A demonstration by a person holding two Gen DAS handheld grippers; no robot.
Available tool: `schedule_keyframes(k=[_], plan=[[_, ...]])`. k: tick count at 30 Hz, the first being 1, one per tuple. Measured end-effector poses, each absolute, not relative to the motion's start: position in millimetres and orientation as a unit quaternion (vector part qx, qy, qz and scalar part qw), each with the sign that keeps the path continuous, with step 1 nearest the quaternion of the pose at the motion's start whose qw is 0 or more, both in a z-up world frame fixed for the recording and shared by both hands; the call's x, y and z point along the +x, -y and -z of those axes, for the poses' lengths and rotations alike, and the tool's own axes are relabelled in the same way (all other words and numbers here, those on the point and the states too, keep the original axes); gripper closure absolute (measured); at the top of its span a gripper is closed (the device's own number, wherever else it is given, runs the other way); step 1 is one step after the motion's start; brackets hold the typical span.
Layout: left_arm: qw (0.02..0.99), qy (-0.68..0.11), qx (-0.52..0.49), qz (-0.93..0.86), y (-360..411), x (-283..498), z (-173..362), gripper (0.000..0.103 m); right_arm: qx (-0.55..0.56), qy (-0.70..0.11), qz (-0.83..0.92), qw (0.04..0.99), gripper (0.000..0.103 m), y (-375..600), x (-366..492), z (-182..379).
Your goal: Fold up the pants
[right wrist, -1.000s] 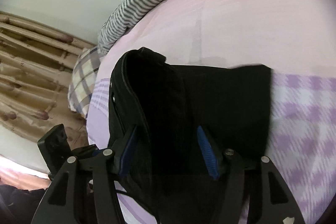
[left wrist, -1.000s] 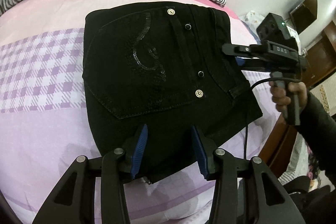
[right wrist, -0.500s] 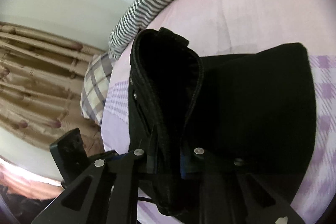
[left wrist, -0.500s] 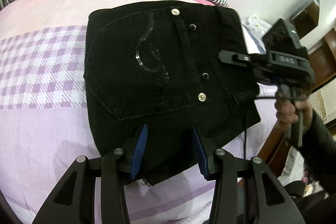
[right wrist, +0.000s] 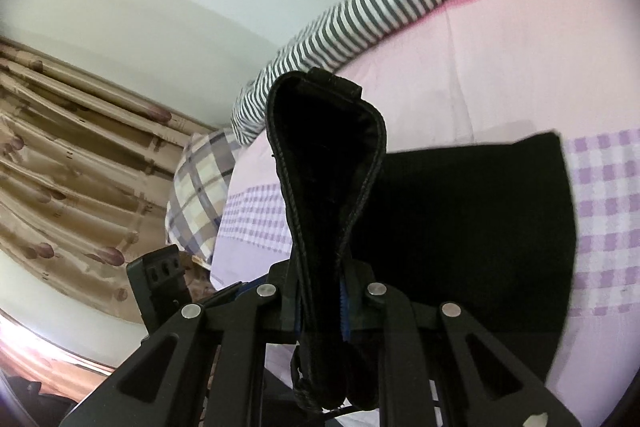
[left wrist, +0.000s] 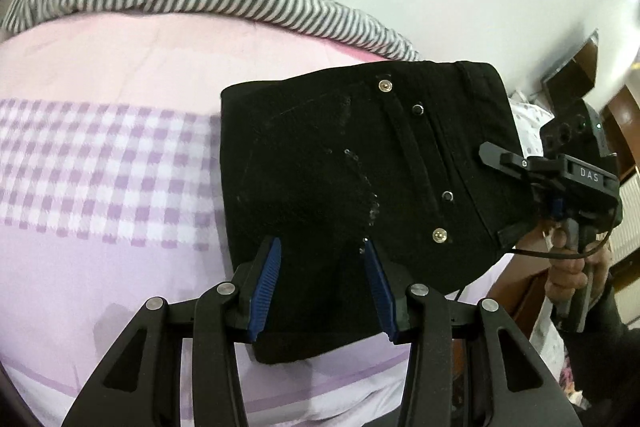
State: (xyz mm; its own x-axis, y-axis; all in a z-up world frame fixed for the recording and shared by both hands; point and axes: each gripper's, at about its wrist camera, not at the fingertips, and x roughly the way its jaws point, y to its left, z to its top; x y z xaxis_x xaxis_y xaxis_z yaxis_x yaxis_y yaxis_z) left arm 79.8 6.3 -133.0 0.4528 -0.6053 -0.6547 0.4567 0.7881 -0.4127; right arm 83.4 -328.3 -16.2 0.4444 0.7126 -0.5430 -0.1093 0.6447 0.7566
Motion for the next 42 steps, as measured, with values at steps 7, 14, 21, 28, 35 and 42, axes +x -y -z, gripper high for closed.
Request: schedule_keyframes(k=[7, 14, 21, 28, 35, 42], plan=[[0.837, -0.422, -0.039, 0.347, 42.0, 83.0, 133.8, 0.058, 0.342, -0.467, -0.211, 0.787, 0.090, 359.9, 76.4, 35.1], [0.814, -0.464, 0.008, 0.350, 73.5, 90.2, 163.6, 0.058, 0.344, -0.494, -0.160, 0.782, 0.090, 384.3, 78.6, 85.2], [0.810, -0.477, 0.033, 0.339, 82.1, 89.3, 182.5, 0.058, 0.341, -0.512, -0.136, 0.777, 0.077, 388.1, 77.2, 110.4], [0.811, -0.478, 0.025, 0.337, 80.8, 84.6, 183.4, 0.058, 0.340, -0.500, -0.123, 0.787, 0.069, 398.6, 46.6, 95.2], [0.816, -0.479, 0.030, 0.323, 85.9, 79.8, 184.2, 0.058, 0.353, -0.489, -0.118, 0.789, 0.069, 401.1, 14.8, 87.4], [0.824, -0.478, 0.054, 0.300, 97.3, 75.4, 183.6, 0.058, 0.325, -0.493, -0.108, 0.800, 0.083, 386.7, 14.7, 84.4]])
